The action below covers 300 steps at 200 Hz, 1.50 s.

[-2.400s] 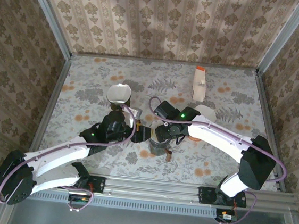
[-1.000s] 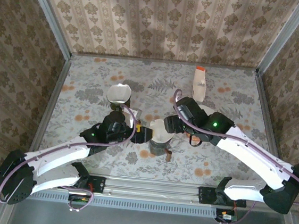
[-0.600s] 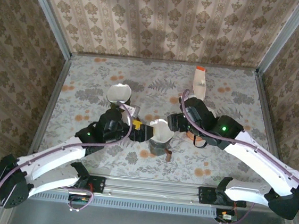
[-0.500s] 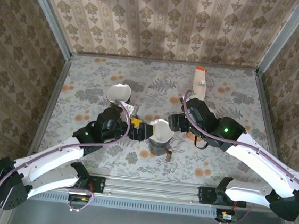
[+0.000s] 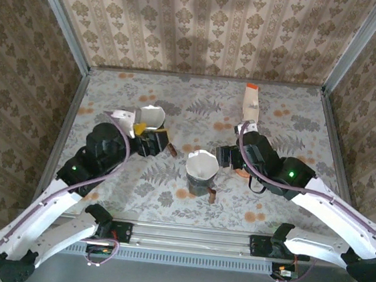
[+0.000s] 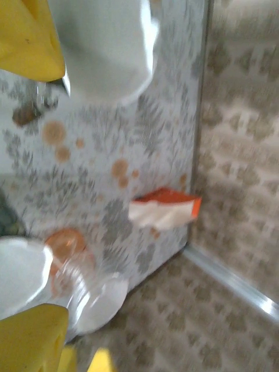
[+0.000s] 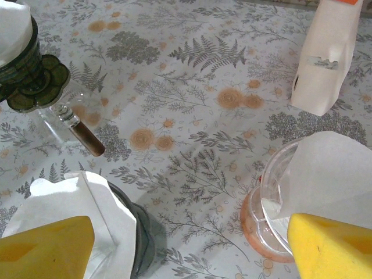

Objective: Place the coffee filter in the dripper

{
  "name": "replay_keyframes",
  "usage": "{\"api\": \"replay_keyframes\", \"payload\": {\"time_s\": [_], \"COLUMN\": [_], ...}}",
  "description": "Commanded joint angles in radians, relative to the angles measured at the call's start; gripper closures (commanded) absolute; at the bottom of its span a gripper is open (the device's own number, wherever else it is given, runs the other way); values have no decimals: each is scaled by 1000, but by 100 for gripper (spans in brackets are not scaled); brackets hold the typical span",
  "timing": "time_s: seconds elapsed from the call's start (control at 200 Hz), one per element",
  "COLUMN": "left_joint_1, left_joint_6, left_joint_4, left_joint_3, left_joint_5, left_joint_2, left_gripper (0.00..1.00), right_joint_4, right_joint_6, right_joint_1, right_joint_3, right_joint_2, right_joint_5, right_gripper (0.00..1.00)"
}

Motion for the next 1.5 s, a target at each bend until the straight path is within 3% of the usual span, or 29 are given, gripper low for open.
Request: {"api": "replay_keyframes", "payload": {"time_s": [0.0,0.045,0.125,0.165,0.29,0.405,0.465,0.545,0.66,0.69,0.795,0.995,1.21,1.495], "left_joint_1": [110,192,359,437,619,713,722,725,729,730,731,688,642,593], "left_joint_6": [39,14,-53,-87,-125,-158,-162,-149,-134,-126,-85,-99,-151,-196], "left_joint_4": [-91,-91,-62,-37,41,121,165,210,283,324,371,421,474,538], "left_joint_3": [18,5,-37,-65,-154,-216,-236,-233,-255,-273,-280,-216,-193,-234], "left_joint_5": [-51,-24,64,111,157,204,205,214,112,85,61,145,146,147], "left_joint_2": [-27,-34,-43,-47,-27,75,154,257,333,343,435,666,742,782], "left_gripper": [0,2,19,24,24,26,25,16,7,1,0,10,27,33], "right_joint_4": [43,47,49,50,68,90,96,95,91,90,94,99,69,62], "right_joint_6": [-25,-30,-41,-42,-41,-38,-39,-46,-51,-50,-55,-61,-70,-69], "right_joint_1": [0,1,0,1,-1,-1,-1,-1,-2,-3,-2,-6,-12,-16], "right_joint_3": [-23,-30,-38,-43,-71,-95,-103,-105,-110,-113,-127,-157,-165,-173], "right_joint_2": [-42,-50,-58,-62,-91,-119,-127,-127,-130,-132,-143,-192,-241,-256], "right_joint_5": [20,7,-18,-21,-23,-29,-28,-27,-14,-10,-6,5,35,48], "right_gripper": [10,10,10,10,10,10,10,10,10,10,10,8,7,6]}}
